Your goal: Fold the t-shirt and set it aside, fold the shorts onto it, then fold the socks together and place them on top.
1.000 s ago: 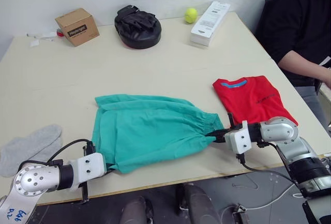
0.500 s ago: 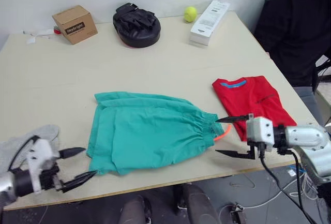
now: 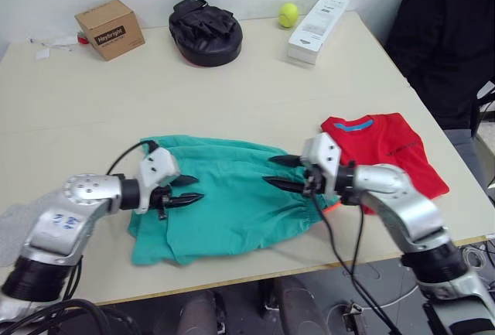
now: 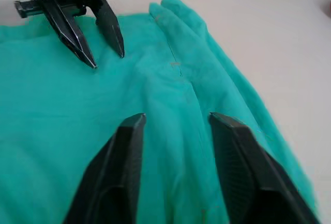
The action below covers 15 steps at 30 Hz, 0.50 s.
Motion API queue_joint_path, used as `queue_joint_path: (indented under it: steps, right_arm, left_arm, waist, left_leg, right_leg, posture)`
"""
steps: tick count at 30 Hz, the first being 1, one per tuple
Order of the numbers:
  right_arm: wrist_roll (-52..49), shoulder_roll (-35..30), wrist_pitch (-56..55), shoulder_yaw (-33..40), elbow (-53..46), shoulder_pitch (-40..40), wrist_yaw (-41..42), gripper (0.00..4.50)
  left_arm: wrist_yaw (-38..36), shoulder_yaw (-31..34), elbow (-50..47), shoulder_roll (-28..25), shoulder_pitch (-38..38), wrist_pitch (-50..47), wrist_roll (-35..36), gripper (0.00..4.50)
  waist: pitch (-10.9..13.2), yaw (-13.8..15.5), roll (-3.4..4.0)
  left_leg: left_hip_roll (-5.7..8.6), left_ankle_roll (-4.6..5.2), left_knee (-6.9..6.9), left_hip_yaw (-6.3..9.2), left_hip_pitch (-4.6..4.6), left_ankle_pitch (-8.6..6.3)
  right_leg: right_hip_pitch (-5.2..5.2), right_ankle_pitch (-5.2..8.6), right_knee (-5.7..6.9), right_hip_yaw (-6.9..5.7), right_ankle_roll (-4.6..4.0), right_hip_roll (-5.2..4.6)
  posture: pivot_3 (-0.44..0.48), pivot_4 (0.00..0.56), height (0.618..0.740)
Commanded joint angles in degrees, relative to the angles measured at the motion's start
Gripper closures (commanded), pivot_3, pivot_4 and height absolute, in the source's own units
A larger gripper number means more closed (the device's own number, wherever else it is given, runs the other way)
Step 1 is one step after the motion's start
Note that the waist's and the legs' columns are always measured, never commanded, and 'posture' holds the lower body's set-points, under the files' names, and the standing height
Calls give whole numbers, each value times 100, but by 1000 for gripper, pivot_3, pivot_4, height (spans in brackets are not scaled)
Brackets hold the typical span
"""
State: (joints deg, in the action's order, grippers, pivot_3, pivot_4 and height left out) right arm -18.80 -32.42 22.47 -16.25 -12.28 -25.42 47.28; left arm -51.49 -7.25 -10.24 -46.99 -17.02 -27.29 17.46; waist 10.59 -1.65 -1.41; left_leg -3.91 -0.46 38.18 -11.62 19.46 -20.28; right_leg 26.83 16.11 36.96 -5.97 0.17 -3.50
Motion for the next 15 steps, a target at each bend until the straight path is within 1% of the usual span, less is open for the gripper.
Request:
queue_joint_path:
  steps: [1, 2, 3, 7, 11, 15]
  right_arm:
    - [561, 129, -336, -368, 45, -17, -2, 3933]
    - [668, 156, -412, -423, 73, -16, 14, 4245]
    - [854, 181, -471, -499, 180, -36, -36, 4464]
    - [1472, 209, -692, -622, 544, -45, -257, 4464]
    - [1695, -45, -792, -138, 833, 91, -488, 4464]
    - [1694, -395, -879, 418, 1061, 294, -553, 4464]
  left_arm:
    - [40, -382, 485, 256, -282, 426, -555, 4031]
    - [34, -430, 591, 317, -324, 493, -638, 4310]
    - [72, -496, 750, 401, -385, 550, -748, 4488]
    - [268, -607, 1115, 633, -576, 553, -1096, 4488]
    - [273, -546, 1193, 644, -511, 630, -1192, 4488]
    - [249, -426, 1122, 543, -265, 724, -1199, 4488]
  waist:
    - [0, 9, -2]
    - [-1, 14, -3]
    - [-2, 11, -2]
    - [-6, 14, -10]
    - [-8, 9, -12]
    - [-12, 6, -14]
  left_leg:
    - [0, 0, 1, 0, 0, 0]
    - [-1, 0, 6, 0, 0, 0]
    - [0, 2, 10, 1, -2, 0]
    - [7, 17, 33, 5, -27, 9]
    - [9, 23, 73, 6, -27, 12]
    - [10, 21, 76, 11, -30, 11]
  right_leg:
    - [0, 1, 1, 0, -1, 0]
    - [0, 1, 3, 0, 0, 0]
    - [-5, 1, 5, 0, 0, -2]
    - [-40, -11, 15, 5, 11, -15]
    - [-46, -18, 40, 15, 7, -28]
    - [-46, -20, 54, 16, 5, -32]
  posture:
    - [0, 150, 740]
    - [0, 150, 740]
    - [0, 150, 740]
    - [0, 150, 740]
    - [0, 150, 740]
    - [0, 150, 740]
